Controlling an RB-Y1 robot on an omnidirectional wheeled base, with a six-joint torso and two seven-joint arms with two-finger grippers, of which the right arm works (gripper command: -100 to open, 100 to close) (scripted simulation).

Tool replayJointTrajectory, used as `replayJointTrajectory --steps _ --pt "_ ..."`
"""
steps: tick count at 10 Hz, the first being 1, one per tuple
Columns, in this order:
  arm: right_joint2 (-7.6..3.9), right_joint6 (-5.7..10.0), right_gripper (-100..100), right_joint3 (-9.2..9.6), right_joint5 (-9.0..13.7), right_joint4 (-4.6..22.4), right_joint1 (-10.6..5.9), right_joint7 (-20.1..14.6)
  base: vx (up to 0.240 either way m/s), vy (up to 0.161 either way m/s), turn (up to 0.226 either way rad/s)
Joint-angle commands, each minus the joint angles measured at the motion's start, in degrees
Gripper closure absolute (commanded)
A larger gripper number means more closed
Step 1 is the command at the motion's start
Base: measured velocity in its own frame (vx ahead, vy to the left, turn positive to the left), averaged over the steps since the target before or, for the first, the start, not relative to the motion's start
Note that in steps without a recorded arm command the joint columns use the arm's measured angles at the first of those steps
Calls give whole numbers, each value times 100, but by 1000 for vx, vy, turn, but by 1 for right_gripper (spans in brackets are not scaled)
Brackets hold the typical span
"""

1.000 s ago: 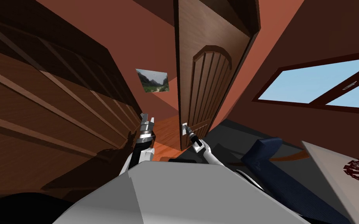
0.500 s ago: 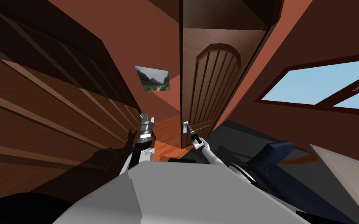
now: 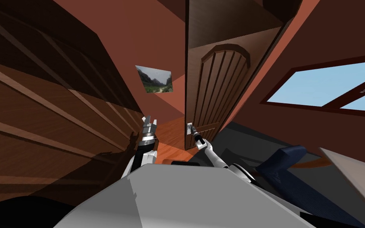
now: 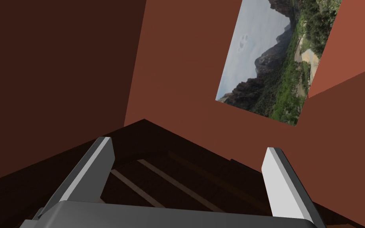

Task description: Push the door open

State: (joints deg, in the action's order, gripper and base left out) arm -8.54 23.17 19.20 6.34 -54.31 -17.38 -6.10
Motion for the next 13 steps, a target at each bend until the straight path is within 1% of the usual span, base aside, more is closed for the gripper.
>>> replayJointTrajectory --steps 1,2,4,5,6,11,13 --pt "-5 131 100 -194 51 235 -170 73 67 52 -17" --pt "-5 131 100 -194 51 235 -170 73 48 36 -26" --pt "70 200 100 -364 109 513 -337 181 59 54 -51" --pt "70 200 100 -364 109 513 -337 181 64 45 -67" --pt "115 75 -100 -316 103 392 -250 180 -119 -8 -35" --pt "181 -30 -100 -257 128 339 -247 118 -216 -16 -21" --pt "206 -69 -100 -236 138 319 -245 96 -225 -46 -19"
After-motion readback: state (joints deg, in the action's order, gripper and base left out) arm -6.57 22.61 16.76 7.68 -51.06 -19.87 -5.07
